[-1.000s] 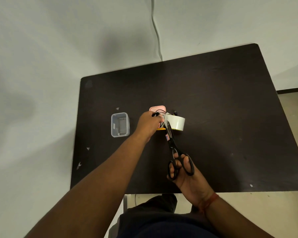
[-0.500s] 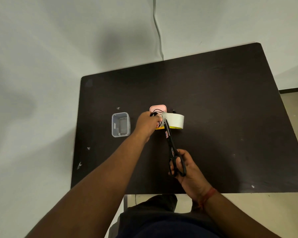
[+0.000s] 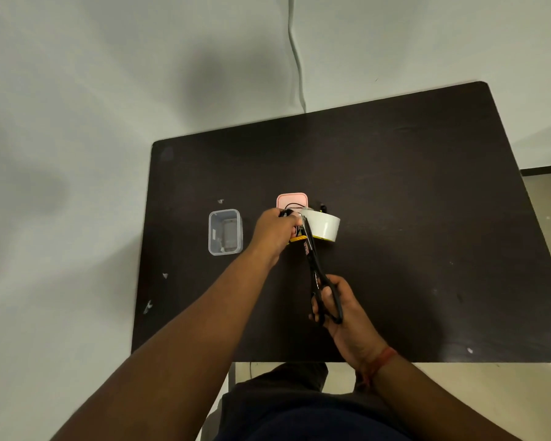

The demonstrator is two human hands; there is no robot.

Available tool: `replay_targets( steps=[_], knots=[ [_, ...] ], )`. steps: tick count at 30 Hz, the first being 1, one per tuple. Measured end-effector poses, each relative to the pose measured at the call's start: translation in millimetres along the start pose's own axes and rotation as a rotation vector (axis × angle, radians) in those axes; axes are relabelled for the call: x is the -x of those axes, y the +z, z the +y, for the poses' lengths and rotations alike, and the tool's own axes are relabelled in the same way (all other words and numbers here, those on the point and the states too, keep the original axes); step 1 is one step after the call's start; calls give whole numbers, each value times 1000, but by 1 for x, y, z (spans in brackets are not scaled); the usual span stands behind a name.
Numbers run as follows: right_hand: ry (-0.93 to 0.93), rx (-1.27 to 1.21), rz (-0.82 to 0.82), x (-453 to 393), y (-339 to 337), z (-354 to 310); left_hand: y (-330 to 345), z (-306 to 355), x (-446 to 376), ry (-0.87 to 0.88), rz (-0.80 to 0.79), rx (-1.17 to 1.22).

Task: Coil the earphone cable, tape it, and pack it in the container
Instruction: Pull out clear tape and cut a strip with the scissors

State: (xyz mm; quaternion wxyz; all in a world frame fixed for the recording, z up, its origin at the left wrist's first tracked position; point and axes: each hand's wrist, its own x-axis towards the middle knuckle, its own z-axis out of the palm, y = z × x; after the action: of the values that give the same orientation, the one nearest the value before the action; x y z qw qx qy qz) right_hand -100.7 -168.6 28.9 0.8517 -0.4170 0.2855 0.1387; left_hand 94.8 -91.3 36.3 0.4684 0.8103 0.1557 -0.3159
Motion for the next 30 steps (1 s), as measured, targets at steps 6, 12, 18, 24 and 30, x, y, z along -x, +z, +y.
replay_targets(
  steps=[6, 12, 18, 24, 30],
  knots=[
    [-9, 8, 18, 1, 0, 2, -2, 1, -2, 0, 30, -9],
    [-30, 23, 3, 3, -2, -6, 0, -2, -2, 0, 23, 1],
    [-45, 73, 14, 1, -2, -12, 0, 0, -2, -11, 22, 16],
    [-18, 138, 46, 3, -13, -7, -3, 1, -5, -28, 31, 76],
    [-13, 381, 40, 9, -32, -19, 2, 0, -4, -39, 68, 102]
  ],
)
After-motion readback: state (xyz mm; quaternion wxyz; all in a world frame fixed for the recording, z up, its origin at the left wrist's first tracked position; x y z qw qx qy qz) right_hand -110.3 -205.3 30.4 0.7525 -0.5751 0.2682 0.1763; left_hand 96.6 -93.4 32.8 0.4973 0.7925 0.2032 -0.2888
